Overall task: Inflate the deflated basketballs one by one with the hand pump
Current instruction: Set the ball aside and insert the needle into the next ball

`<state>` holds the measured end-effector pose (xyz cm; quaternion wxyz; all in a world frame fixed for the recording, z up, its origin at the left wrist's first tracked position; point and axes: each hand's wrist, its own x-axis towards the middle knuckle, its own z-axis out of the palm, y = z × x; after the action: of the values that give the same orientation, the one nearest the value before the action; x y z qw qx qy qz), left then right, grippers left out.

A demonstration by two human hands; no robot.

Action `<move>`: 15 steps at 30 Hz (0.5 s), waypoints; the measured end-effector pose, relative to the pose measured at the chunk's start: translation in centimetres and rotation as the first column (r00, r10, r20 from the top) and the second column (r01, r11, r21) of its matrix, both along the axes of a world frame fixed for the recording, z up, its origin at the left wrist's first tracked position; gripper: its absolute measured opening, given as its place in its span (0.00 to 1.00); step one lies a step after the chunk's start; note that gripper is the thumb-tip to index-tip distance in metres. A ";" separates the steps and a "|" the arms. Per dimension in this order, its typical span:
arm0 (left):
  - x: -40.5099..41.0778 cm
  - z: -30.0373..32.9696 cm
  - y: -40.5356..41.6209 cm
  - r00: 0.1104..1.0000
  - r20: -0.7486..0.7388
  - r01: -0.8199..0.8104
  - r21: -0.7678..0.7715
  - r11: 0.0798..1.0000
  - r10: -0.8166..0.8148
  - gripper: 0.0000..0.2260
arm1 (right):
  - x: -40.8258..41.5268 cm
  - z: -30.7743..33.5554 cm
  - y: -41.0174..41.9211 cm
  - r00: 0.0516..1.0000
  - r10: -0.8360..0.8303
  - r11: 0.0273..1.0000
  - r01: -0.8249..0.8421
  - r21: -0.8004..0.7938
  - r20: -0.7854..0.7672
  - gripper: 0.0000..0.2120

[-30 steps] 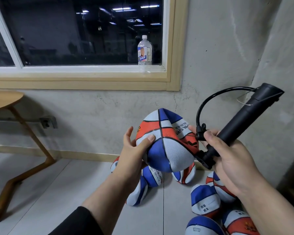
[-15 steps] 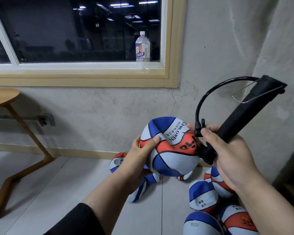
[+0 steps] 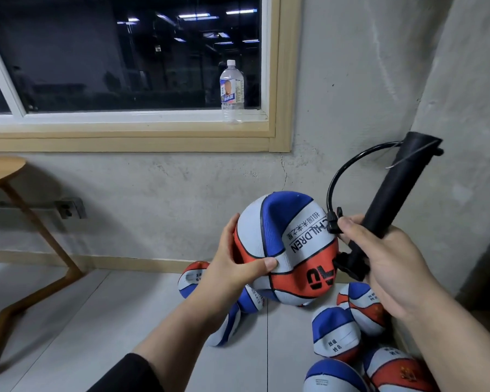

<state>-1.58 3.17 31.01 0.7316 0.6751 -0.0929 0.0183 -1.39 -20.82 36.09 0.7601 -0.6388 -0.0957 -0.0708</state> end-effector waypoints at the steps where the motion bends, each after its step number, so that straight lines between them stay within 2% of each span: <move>1: 0.0 0.1 0.1 1.000 -0.015 -0.003 -0.005 1.000 0.003 0.46 | 0.0 -0.1 -0.1 1.000 -0.007 0.999 0.007 -0.035 0.005 0.10; 3: 0.2 0.2 0.2 0.997 -0.063 -0.035 -0.036 0.999 0.032 0.43 | -0.2 -0.3 0.0 1.000 -0.015 0.997 0.016 -0.074 0.009 0.14; 5: 0.5 0.3 0.3 0.992 -0.105 -0.077 -0.004 0.997 0.076 0.45 | -0.2 -0.6 0.2 1.000 -0.013 0.993 0.015 -0.114 0.015 0.08; 7: 0.4 0.4 0.3 0.988 -0.122 -0.084 0.082 0.993 0.093 0.47 | -0.2 -0.9 0.5 0.999 -0.009 0.984 0.015 -0.180 0.033 0.07; 10: -0.2 0.2 -0.4 0.987 -0.092 -0.109 0.191 0.976 0.128 0.47 | -0.3 -1.1 1.2 0.999 -0.009 0.963 0.023 -0.268 0.051 0.06; 13: -0.3 0.0 -0.7 0.977 -0.063 -0.190 0.164 0.968 0.202 0.40 | -0.4 -1.0 1.6 0.999 -0.033 0.962 0.042 -0.271 0.038 0.04; 15: -0.2 0.0 -0.7 0.975 -0.031 -0.213 0.175 0.961 0.221 0.41 | -0.4 -0.9 1.7 0.998 -0.040 0.969 0.050 -0.243 0.047 0.05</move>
<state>-1.81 2.49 30.99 0.6667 0.7418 -0.0010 0.0733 -1.78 -19.11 35.18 0.6719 -0.7277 -0.1049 -0.0888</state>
